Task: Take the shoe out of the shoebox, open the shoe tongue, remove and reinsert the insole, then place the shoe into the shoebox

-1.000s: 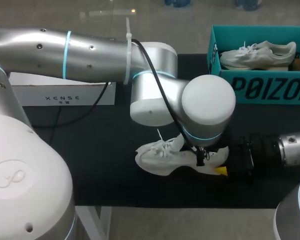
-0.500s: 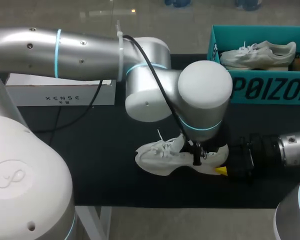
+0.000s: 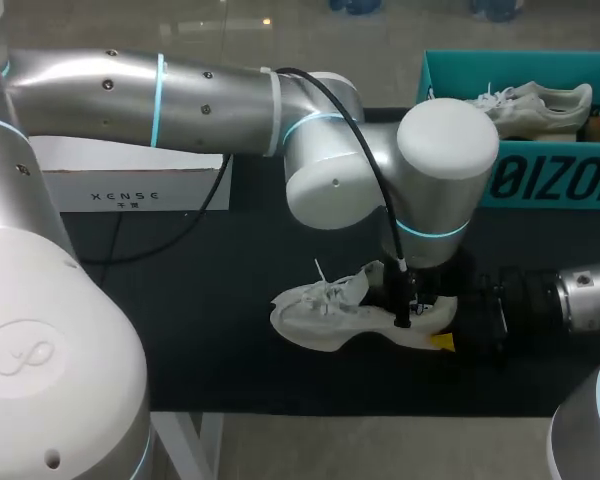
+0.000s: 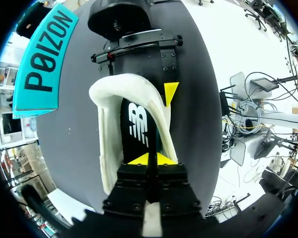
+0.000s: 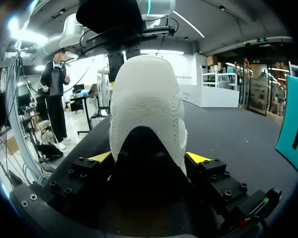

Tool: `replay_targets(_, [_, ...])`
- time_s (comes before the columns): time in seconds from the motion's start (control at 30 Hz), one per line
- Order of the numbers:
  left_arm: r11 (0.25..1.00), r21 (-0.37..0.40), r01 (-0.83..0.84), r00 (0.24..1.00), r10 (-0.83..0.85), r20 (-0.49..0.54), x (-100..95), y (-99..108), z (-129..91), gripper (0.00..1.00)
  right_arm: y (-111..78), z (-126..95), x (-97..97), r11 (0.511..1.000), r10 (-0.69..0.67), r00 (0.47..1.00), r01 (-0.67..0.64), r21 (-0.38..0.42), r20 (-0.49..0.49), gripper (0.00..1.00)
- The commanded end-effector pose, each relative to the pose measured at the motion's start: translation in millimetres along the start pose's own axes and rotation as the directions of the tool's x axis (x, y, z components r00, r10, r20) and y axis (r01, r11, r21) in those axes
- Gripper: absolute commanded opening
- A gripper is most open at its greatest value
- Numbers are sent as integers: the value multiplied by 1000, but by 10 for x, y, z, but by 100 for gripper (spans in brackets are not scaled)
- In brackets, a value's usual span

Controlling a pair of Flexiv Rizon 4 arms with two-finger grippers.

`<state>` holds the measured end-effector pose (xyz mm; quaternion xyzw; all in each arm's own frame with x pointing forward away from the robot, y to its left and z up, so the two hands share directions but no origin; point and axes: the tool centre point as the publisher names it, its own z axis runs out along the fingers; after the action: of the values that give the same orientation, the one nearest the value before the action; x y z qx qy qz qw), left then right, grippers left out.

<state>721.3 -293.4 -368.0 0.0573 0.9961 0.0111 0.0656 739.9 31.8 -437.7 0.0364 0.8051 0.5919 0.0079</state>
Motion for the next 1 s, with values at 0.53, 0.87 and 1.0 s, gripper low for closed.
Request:
replay_targets(0.53, [1000, -6, 7, 1000, -7, -21, -66, -38, 90, 36, -32, 30, 21, 1000, 0, 1000, 0, 4, 1, 0])
replay_targets(0.87, [999, -33, -17, 996, 14, -90, 6, -75, 493, 38, -32, 30, 21, 1000, 0, 1000, 0, 4, 1, 0])
replay_targets(1.0, [998, -61, -18, 991, 10, -136, 78, -69, 850, 43, -32, 30, 21, 1000, 0, 1000, 0, 4, 1, 0])
